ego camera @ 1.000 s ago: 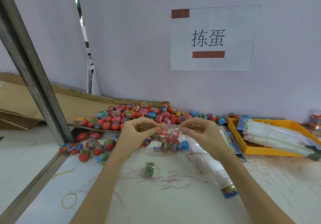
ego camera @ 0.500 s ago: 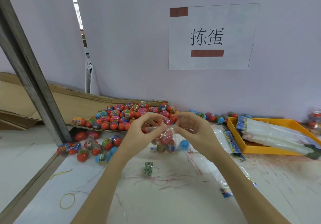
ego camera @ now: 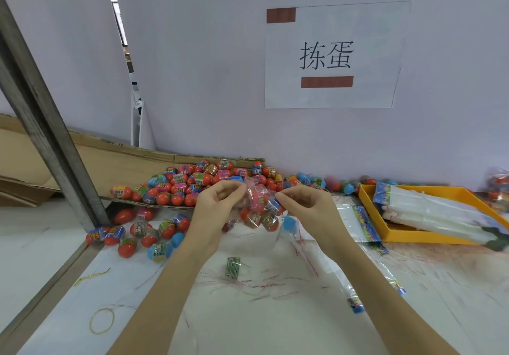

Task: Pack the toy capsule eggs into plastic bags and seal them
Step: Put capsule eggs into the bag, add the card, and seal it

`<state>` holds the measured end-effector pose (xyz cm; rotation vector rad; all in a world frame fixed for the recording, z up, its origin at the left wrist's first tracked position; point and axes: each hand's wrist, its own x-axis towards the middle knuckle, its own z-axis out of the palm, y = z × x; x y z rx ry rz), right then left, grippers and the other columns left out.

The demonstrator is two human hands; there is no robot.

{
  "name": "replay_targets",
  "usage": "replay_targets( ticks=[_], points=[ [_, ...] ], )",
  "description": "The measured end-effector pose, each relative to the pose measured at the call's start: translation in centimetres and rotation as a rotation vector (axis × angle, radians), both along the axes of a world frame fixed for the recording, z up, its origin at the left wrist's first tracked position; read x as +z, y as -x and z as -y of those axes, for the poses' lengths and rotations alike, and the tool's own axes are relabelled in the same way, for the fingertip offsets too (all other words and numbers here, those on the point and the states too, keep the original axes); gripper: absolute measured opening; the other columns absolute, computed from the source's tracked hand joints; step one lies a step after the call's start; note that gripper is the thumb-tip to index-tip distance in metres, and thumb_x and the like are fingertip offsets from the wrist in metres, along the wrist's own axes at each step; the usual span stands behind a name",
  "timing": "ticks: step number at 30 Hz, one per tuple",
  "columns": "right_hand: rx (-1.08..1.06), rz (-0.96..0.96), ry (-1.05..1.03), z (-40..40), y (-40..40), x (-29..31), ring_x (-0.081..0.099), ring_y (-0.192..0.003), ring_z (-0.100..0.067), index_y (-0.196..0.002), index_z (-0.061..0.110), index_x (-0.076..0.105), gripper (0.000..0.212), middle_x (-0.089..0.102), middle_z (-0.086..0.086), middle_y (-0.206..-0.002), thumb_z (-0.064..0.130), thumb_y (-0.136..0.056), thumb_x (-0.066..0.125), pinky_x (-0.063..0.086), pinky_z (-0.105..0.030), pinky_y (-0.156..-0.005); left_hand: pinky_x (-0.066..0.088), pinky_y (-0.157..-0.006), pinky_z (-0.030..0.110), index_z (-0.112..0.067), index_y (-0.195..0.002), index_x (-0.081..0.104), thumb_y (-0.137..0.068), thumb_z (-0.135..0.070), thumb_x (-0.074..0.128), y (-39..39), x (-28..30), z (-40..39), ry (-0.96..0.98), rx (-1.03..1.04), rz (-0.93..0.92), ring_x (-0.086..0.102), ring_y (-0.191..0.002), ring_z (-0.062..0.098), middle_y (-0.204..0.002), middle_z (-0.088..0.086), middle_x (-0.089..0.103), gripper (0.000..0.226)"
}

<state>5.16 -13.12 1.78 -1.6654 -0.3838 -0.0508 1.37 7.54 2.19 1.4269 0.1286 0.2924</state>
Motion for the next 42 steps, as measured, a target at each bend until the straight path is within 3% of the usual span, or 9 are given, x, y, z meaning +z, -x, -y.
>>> replay_targets(
  ticks=[7,10,15,19,26,32,35,38,42],
  points=[
    [-0.072,-0.032,-0.058,0.0,0.1,0.2,0.068,-0.075,-0.011,-0.088,0.019,0.082,0.007,0.076,0.001,-0.081,0.025,-0.091,0.078,0.056,-0.02,-0.069,0.056,-0.08,0.034,-0.018,-0.096,0.084,-0.085,-0.024,0.083,0.3,-0.1,-0.1,0.017,-0.087,-0.054,0.07,-0.085,0.024,-0.097,0.01,0.079,0.013],
    [-0.202,-0.048,-0.179,-0.6,0.2,0.2,0.068,-0.07,-0.005,-0.087,0.018,0.08,0.006,0.075,0.004,-0.078,0.022,-0.091,0.078,0.054,-0.015,-0.062,0.06,-0.084,0.034,-0.017,-0.092,0.084,-0.075,-0.026,0.086,0.2,0.0,-0.1,0.093,-0.105,-0.067,0.073,-0.081,0.016,-0.091,0.006,0.079,0.02],
    [-0.166,-0.119,-0.29,-1.2,0.5,0.2,0.076,-0.082,-0.013,-0.095,0.019,0.079,0.007,0.078,0.001,-0.087,0.023,-0.091,0.076,0.059,-0.02,-0.063,0.061,-0.075,0.029,-0.015,-0.098,0.082,-0.087,-0.023,0.081,0.0,0.0,-0.4,0.061,-0.178,-0.065,0.073,-0.081,0.016,-0.094,0.004,0.078,0.013],
    [-0.123,-0.123,-0.245,-0.7,0.5,0.2,0.075,-0.084,-0.016,-0.095,0.02,0.08,0.012,0.078,-0.001,-0.09,0.029,-0.089,0.076,0.06,-0.023,-0.069,0.061,-0.076,0.026,-0.014,-0.096,0.083,-0.087,-0.03,0.081,0.4,0.0,-0.2,-0.012,-0.224,-0.047,0.073,-0.08,0.015,-0.092,0.006,0.079,0.018],
    [-0.22,-0.025,-0.168,-1.0,0.4,0.1,0.072,-0.08,-0.002,-0.089,0.021,0.077,0.005,0.075,0.013,-0.083,0.025,-0.091,0.076,0.055,-0.013,-0.058,0.06,-0.079,0.033,-0.017,-0.09,0.081,-0.075,-0.038,0.087,0.3,0.3,-0.7,-0.096,-0.208,-0.057,0.073,-0.084,0.02,-0.092,0.007,0.078,0.026],
    [-0.123,-0.091,-0.186,-0.8,0.6,0.2,0.071,-0.092,0.0,-0.1,0.035,0.075,0.015,0.077,0.017,-0.096,0.044,-0.09,0.071,0.057,-0.016,-0.073,0.056,-0.07,0.026,-0.016,-0.088,0.076,-0.089,-0.027,0.079,0.4,0.3,-0.7,-0.028,-0.203,-0.035,0.069,-0.078,0.015,-0.087,0.005,0.075,0.012],
    [-0.022,-0.231,-0.139,-1.0,0.5,-0.1,0.072,-0.105,-0.015,-0.111,0.028,0.074,0.03,0.078,0.005,-0.107,0.05,-0.094,0.066,0.056,-0.032,-0.095,0.058,-0.074,0.025,-0.02,-0.083,0.07,-0.097,-0.017,0.073,0.3,0.2,-0.4,0.053,-0.132,0.01,0.07,-0.081,0.015,-0.088,0.004,0.074,0.014],
    [0.004,-0.303,-0.139,-1.3,0.7,-0.1,0.074,-0.089,-0.015,-0.11,0.01,0.076,0.034,0.079,0.001,-0.093,0.04,-0.096,0.068,0.06,-0.026,-0.081,0.06,-0.08,0.026,-0.021,-0.084,0.072,-0.096,-0.018,0.073,0.2,0.2,-0.6,0.057,-0.084,0.029,0.072,-0.086,0.018,-0.095,0.009,0.074,0.013],
    [-0.091,-0.144,-0.138,-0.9,0.7,0.2,0.058,-0.066,-0.014,-0.093,0.013,0.078,0.019,0.071,-0.005,-0.075,0.03,-0.096,0.071,0.052,-0.025,-0.065,0.057,-0.07,0.025,-0.019,-0.076,0.068,-0.096,-0.014,0.072,0.1,0.2,-1.0,0.03,-0.048,0.027,0.069,-0.076,0.013,-0.085,0.005,0.07,0.021]
  ],
)
